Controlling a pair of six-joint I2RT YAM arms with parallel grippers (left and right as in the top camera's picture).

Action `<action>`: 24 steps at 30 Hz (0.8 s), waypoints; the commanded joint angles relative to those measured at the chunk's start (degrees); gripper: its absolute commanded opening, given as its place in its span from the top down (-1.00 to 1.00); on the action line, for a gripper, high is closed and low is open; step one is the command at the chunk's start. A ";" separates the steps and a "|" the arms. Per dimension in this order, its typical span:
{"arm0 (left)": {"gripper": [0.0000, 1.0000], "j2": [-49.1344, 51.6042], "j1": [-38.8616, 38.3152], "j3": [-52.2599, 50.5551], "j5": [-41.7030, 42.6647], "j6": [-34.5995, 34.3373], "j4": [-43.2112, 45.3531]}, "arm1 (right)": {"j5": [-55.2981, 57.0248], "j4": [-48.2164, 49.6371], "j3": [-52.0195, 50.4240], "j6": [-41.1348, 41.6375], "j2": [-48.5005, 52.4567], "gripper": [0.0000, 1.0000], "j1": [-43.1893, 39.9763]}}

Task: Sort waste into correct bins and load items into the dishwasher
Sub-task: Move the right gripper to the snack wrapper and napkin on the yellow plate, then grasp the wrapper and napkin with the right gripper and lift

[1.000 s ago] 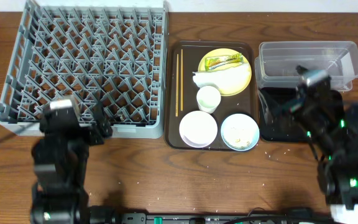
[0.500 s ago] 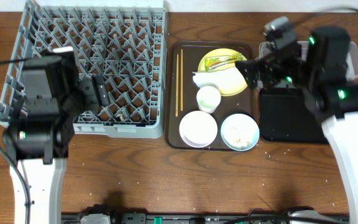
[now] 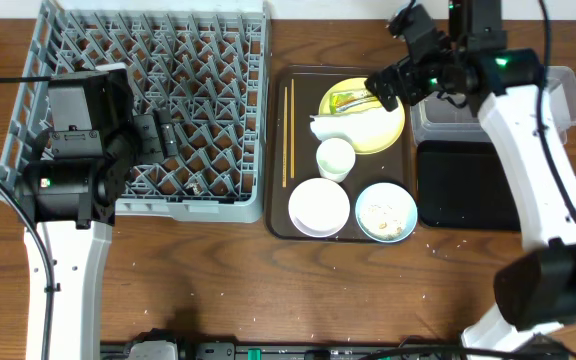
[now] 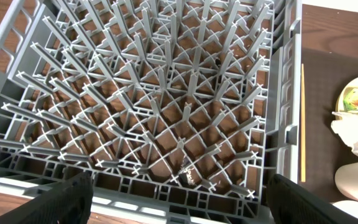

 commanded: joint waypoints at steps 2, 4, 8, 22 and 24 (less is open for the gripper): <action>-0.81 0.35 0.28 1.22 0.02 0.57 0.02 | 4.00 1.03 1.11 -12.81 5.73 -0.98 1.84; -0.81 0.35 0.28 1.22 0.02 0.57 0.02 | 4.98 2.54 1.11 -15.80 8.44 -0.97 2.36; -0.81 0.35 0.28 1.22 0.00 0.57 0.02 | 4.96 6.03 1.11 -22.25 13.53 -0.75 3.26; -0.81 0.35 0.28 1.22 0.02 0.57 0.02 | 4.94 12.66 1.11 -32.26 23.85 -0.85 3.02; -0.81 0.35 0.28 1.22 0.02 0.57 0.02 | 4.76 13.05 1.11 -32.22 25.27 -0.86 3.02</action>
